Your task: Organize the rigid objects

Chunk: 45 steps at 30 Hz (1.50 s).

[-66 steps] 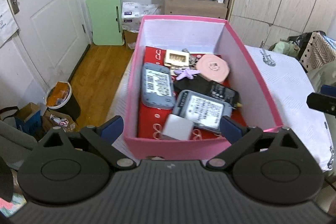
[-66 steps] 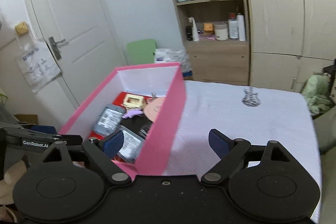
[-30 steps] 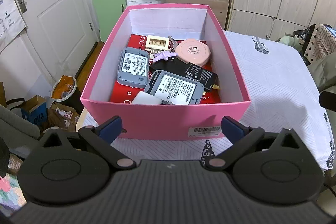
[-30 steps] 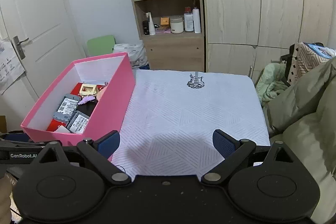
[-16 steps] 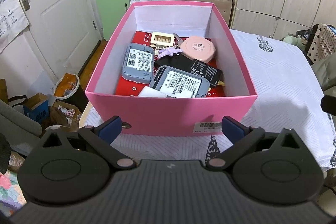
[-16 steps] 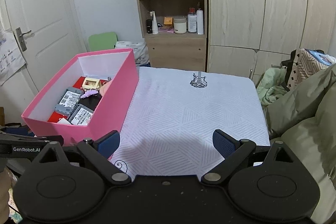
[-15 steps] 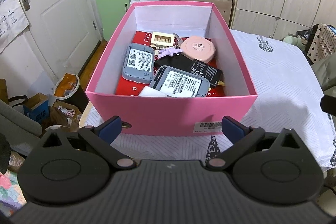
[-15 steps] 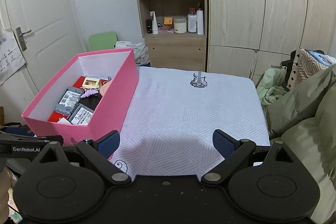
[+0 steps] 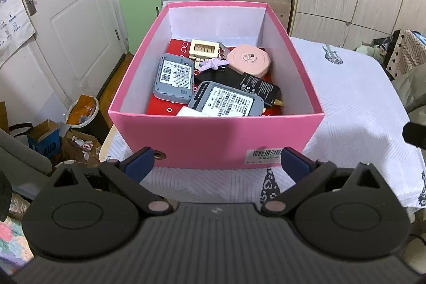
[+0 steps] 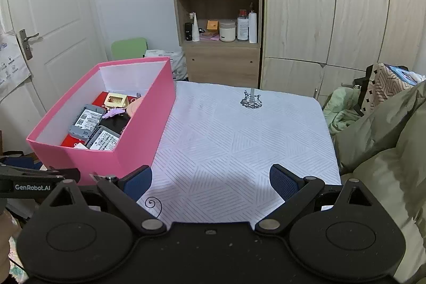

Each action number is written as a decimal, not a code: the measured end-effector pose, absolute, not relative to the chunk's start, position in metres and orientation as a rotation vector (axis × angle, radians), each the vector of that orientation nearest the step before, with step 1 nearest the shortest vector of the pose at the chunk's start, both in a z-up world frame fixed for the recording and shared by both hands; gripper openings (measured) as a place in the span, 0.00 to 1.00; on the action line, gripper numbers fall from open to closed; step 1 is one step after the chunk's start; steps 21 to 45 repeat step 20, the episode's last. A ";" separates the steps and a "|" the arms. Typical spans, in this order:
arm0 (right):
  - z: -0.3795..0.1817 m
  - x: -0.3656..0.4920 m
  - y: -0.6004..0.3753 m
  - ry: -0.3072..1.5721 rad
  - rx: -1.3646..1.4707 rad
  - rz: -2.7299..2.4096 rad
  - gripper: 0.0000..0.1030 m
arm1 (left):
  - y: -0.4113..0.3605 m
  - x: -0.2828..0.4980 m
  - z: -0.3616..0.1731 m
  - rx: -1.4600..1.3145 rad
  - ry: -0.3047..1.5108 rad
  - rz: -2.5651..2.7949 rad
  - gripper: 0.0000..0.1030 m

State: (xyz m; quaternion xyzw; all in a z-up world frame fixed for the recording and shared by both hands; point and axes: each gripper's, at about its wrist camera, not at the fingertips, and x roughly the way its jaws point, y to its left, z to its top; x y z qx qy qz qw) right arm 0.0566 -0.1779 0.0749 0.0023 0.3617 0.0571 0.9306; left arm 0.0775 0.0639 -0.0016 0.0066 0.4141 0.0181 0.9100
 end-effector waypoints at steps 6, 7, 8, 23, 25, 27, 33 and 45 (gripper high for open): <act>0.075 0.055 -0.178 0.739 0.005 0.111 0.94 | 0.065 0.076 -0.002 0.012 0.855 0.040 1.00; 0.075 0.054 -0.178 0.739 0.004 0.111 0.94 | 0.066 0.076 -0.002 0.014 0.855 0.042 1.00; 0.075 0.054 -0.178 0.739 0.004 0.111 0.94 | 0.065 0.076 -0.002 0.015 0.854 0.043 1.00; 0.072 0.055 -0.180 0.743 0.008 0.107 0.94 | 0.064 0.074 -0.003 0.033 0.837 0.055 1.00; 0.072 0.055 -0.180 0.743 0.008 0.107 0.94 | 0.064 0.074 -0.003 0.033 0.837 0.055 1.00; 0.072 0.055 -0.180 0.743 0.008 0.107 0.94 | 0.064 0.074 -0.003 0.033 0.837 0.055 1.00; 0.072 0.055 -0.180 0.743 0.008 0.107 0.94 | 0.064 0.074 -0.003 0.033 0.837 0.055 1.00; 0.072 0.055 -0.180 0.743 0.008 0.107 0.94 | 0.064 0.074 -0.003 0.033 0.837 0.055 1.00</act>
